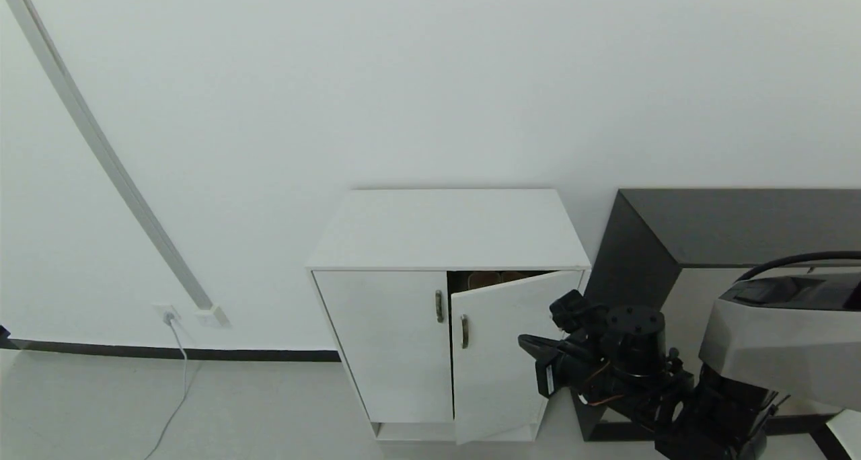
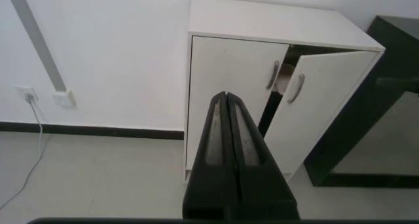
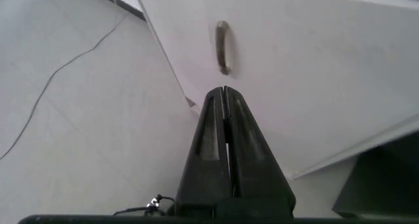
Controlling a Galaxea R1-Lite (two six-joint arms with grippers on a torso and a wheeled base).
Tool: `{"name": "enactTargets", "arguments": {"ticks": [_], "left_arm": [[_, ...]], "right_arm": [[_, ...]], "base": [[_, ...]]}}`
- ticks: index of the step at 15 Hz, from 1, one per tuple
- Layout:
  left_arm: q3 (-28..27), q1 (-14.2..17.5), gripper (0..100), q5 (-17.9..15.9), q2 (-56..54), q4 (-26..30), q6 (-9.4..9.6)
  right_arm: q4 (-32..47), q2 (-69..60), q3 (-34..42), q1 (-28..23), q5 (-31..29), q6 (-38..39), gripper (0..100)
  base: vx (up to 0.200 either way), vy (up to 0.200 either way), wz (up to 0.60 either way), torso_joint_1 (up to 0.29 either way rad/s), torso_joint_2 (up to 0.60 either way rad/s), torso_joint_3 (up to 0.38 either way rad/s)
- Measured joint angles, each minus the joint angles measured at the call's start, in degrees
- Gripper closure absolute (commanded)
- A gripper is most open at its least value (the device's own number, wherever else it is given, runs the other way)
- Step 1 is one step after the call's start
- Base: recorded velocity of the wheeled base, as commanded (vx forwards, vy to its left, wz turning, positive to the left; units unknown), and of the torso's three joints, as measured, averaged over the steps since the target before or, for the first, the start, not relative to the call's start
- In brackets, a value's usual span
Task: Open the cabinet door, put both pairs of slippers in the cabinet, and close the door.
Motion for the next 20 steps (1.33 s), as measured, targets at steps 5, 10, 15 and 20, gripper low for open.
{"name": "enactTargets", "arguments": {"ticks": [5,10,15,20], "left_arm": [[0.0,0.0,100,0.0,0.0,0.0,-0.05],[0.0,0.0,100,0.0,0.0,0.0,-0.24],[0.0,0.0,100,0.1,0.0,0.0,-0.24],[0.0,0.0,100,0.1,0.0,0.0,-0.27]], "right_arm": [[0.3,2.2,-4.0,0.4,0.0,0.0,100],[0.6,6.2,-7.6,0.2,0.0,0.0,100],[3.5,10.3,-12.0,-0.5,-0.5,0.1,100],[11.1,12.4,-18.0,-0.9,-4.4,0.2,100]], "base": [[0.0,0.0,0.0,0.0,0.0,0.0],[0.0,0.0,0.0,0.0,0.0,0.0],[0.0,0.0,0.0,0.0,0.0,0.0],[0.0,0.0,0.0,0.0,0.0,0.0]]}}
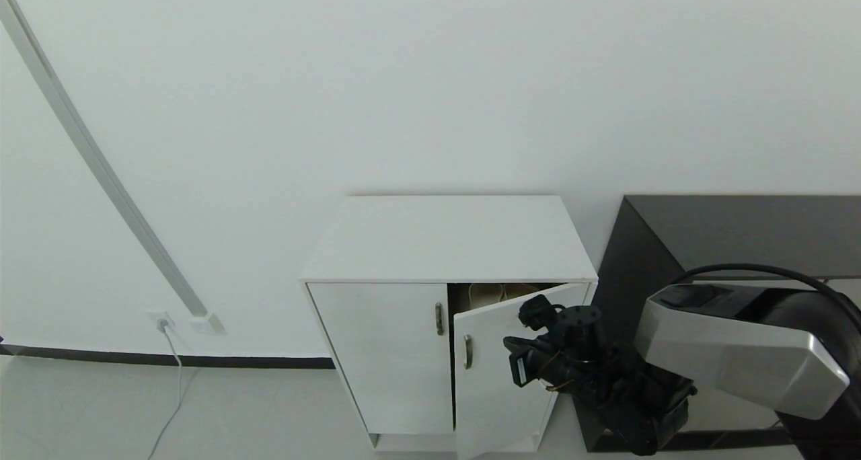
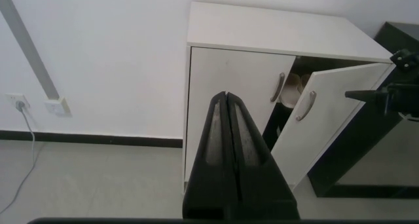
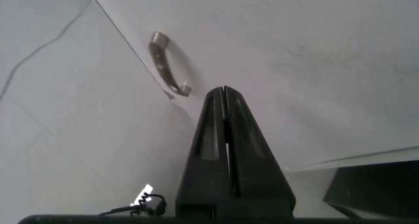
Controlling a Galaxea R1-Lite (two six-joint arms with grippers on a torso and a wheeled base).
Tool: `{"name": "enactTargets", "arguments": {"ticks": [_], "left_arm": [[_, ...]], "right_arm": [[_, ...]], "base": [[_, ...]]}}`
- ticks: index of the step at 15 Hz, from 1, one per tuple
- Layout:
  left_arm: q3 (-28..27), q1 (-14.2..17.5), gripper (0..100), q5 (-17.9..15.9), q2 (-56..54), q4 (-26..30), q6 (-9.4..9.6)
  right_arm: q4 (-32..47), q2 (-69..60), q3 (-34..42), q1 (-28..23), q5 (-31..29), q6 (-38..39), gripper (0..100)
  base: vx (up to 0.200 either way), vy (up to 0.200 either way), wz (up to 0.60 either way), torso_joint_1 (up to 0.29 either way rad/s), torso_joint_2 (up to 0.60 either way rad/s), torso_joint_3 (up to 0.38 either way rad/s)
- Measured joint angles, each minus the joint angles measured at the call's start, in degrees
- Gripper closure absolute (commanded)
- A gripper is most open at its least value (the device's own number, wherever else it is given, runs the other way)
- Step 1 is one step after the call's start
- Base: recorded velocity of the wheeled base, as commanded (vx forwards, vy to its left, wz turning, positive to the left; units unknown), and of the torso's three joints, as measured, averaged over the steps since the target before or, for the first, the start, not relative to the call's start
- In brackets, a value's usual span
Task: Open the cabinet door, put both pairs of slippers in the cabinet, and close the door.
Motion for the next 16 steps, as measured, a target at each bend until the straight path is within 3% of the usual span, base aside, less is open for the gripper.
{"name": "enactTargets", "arguments": {"ticks": [16], "left_arm": [[0.0,0.0,100,0.0,0.0,0.0,-0.02]], "right_arm": [[7.2,3.8,-12.2,-2.7,-6.2,0.0,100]], "base": [[0.0,0.0,0.0,0.0,0.0,0.0]]}}
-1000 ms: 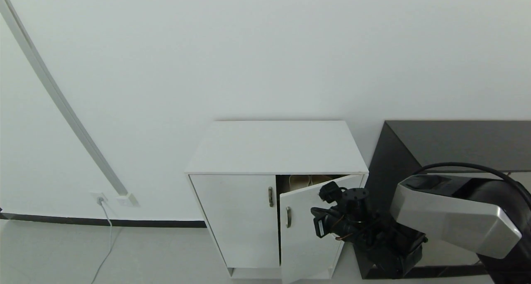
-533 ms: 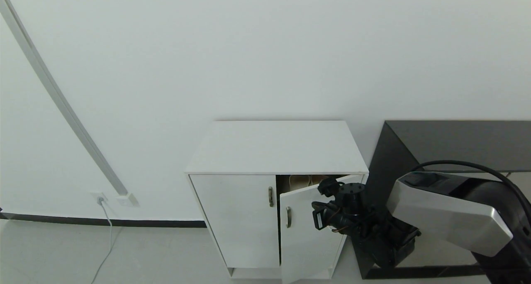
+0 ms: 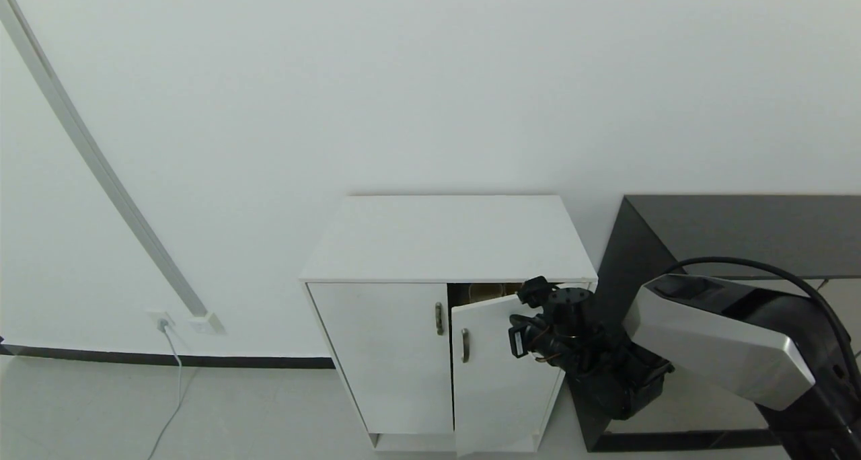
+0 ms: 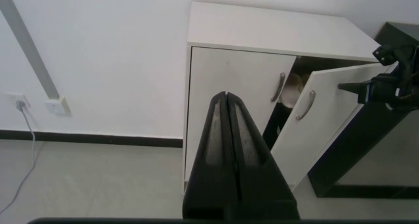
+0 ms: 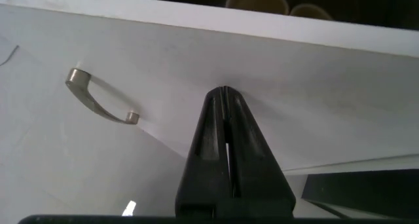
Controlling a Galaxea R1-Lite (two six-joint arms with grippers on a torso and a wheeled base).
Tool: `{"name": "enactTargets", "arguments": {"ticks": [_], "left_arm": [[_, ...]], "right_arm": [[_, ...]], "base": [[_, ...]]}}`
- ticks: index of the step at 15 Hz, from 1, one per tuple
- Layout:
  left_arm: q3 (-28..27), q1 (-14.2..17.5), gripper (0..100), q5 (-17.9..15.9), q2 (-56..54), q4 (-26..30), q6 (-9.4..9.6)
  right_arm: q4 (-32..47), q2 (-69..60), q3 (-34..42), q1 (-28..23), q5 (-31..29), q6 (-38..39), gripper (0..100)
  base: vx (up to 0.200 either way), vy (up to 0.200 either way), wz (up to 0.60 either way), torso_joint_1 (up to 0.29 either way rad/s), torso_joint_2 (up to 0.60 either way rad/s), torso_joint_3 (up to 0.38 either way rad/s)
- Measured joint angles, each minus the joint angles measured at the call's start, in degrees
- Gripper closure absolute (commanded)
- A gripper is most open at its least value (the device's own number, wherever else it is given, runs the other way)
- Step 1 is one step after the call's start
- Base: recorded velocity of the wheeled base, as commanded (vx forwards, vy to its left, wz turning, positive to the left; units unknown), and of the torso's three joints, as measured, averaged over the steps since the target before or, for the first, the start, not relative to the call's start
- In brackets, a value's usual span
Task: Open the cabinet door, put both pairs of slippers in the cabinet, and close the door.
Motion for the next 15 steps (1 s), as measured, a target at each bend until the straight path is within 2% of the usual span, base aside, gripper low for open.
{"name": "enactTargets", "arguments": {"ticks": [15], "left_arm": [[0.0,0.0,100,0.0,0.0,0.0,0.02]], "right_arm": [[4.3,2.8,-7.4,-2.6,-0.2,0.0,100]], "base": [[0.0,0.0,0.0,0.0,0.0,0.0]]}}
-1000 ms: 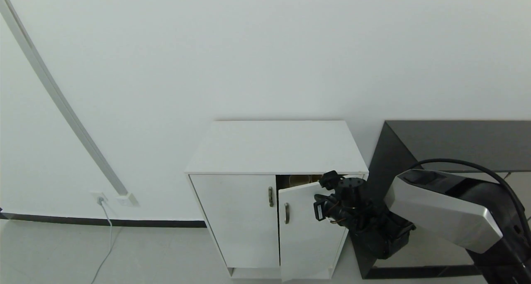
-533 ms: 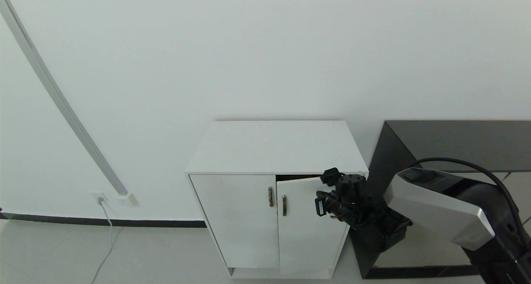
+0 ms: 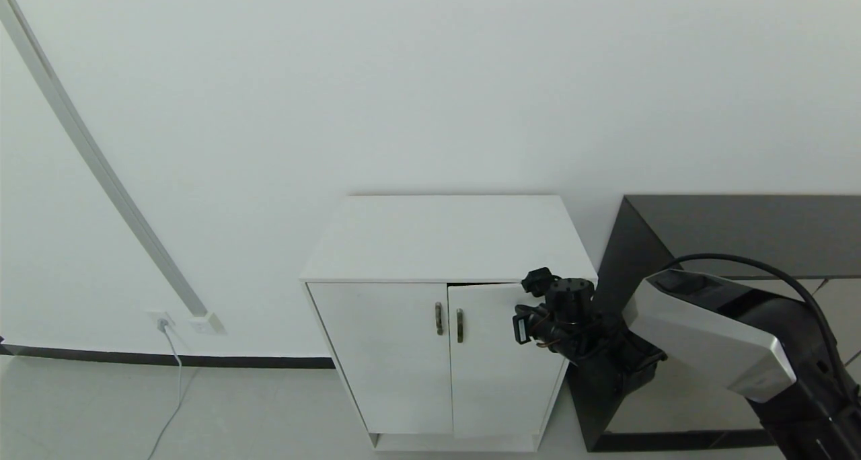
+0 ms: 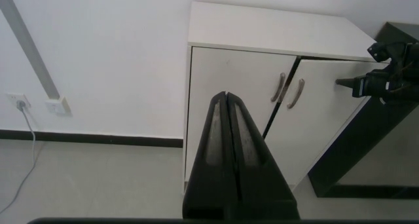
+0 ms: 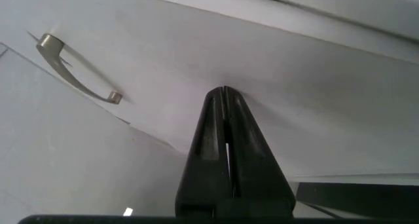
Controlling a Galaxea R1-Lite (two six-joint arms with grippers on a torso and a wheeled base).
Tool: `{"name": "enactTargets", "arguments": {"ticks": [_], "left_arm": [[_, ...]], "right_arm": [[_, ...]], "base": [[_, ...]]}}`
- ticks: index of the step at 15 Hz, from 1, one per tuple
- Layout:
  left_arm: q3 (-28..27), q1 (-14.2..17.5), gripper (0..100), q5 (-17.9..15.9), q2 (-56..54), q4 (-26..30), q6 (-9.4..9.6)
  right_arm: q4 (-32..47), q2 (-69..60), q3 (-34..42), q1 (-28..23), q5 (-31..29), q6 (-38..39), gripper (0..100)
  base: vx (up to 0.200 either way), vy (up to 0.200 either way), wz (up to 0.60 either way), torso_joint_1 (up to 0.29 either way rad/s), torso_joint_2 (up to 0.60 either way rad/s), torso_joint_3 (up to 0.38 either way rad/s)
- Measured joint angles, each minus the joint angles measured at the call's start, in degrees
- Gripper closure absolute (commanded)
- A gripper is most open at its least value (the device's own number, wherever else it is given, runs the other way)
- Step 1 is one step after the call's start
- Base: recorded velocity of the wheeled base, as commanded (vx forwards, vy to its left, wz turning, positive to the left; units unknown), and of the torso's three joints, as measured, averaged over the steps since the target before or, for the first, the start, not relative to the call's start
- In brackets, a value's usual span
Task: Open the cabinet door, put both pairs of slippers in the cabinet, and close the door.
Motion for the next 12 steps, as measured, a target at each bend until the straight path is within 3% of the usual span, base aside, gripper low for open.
{"name": "enactTargets", "arguments": {"ticks": [12], "left_arm": [[0.0,0.0,100,0.0,0.0,0.0,0.0]], "right_arm": [[0.1,0.9,-1.8,-1.2,0.0,0.1,100]], "base": [[0.0,0.0,0.0,0.0,0.0,0.0]]}}
